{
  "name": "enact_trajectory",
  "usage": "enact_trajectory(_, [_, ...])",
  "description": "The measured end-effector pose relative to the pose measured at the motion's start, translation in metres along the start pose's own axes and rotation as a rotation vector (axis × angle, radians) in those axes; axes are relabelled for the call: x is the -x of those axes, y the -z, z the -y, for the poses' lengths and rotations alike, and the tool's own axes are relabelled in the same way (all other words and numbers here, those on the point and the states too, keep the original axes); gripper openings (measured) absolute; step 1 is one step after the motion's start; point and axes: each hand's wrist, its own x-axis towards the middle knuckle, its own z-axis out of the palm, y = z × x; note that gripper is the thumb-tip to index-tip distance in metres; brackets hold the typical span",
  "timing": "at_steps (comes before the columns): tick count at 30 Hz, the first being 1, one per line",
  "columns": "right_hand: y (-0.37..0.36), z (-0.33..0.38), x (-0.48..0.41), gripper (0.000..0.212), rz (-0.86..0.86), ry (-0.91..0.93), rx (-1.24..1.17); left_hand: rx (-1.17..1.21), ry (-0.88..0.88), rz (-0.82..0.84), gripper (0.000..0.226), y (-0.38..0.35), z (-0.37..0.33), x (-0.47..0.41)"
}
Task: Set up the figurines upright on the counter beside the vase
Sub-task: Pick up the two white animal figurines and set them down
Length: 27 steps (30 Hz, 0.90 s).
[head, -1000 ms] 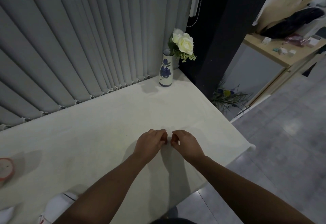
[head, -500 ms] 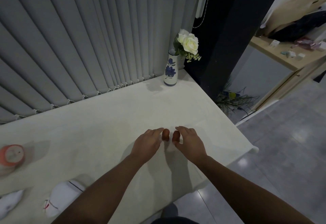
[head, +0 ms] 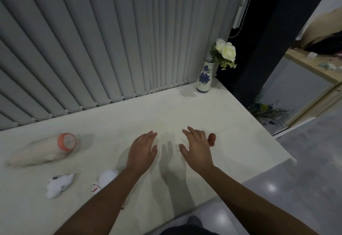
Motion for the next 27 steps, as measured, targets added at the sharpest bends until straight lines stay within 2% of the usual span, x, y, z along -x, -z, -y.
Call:
enact_trajectory(4, [-0.028, 0.056, 0.026, 0.05, 0.034, 0.023, -0.084, -0.028, 0.055, -0.044, 0.05, 0.025, 0.053, 0.039])
enact_trajectory(12, [-0.088, 0.156, 0.079, 0.063, 0.123, 0.153, -0.119, -0.001, 0.207, -0.162, 0.039, 0.07, 0.152, 0.124])
enact_trajectory(19, [-0.127, 0.205, 0.106, 0.053, 0.15, 0.223, -0.014, -0.015, 0.337, -0.125, 0.04, 0.087, 0.208, 0.183])
enact_trajectory(23, [-0.143, 0.224, 0.112, 0.064, 0.161, 0.213, 0.079, 0.047, 0.349, -0.171, 0.042, 0.092, 0.223, 0.202])
enact_trajectory(27, [-0.155, 0.232, 0.116, 0.073, 0.183, 0.153, 0.199, 0.11, 0.411, -0.08, 0.051, 0.086, 0.241, 0.211])
